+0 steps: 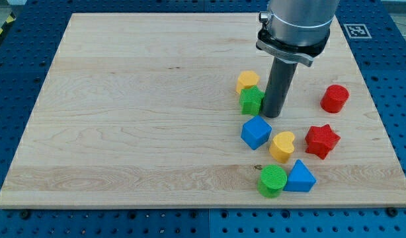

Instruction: Place your hand close to the red star

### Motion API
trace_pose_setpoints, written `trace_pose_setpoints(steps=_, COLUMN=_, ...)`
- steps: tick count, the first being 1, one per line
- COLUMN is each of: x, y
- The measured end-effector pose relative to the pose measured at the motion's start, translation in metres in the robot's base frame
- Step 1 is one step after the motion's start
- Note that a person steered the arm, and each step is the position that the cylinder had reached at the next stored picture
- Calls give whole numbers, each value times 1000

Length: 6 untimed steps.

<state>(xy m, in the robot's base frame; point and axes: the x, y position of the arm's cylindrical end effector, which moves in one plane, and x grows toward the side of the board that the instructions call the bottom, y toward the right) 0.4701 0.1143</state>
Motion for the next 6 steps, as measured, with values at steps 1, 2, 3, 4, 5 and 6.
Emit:
trace_pose_setpoints(steps=1, x=0, y=10)
trace_pose_setpoints(steps=2, x=1, y=25)
trace_pose_setpoints(steps=3, x=23, y=46)
trace_pose_setpoints(steps=4, x=28, y=47)
trace_pose_setpoints(steps=5, x=27, y=44)
trace_pose_setpoints(steps=6, x=-18, y=49)
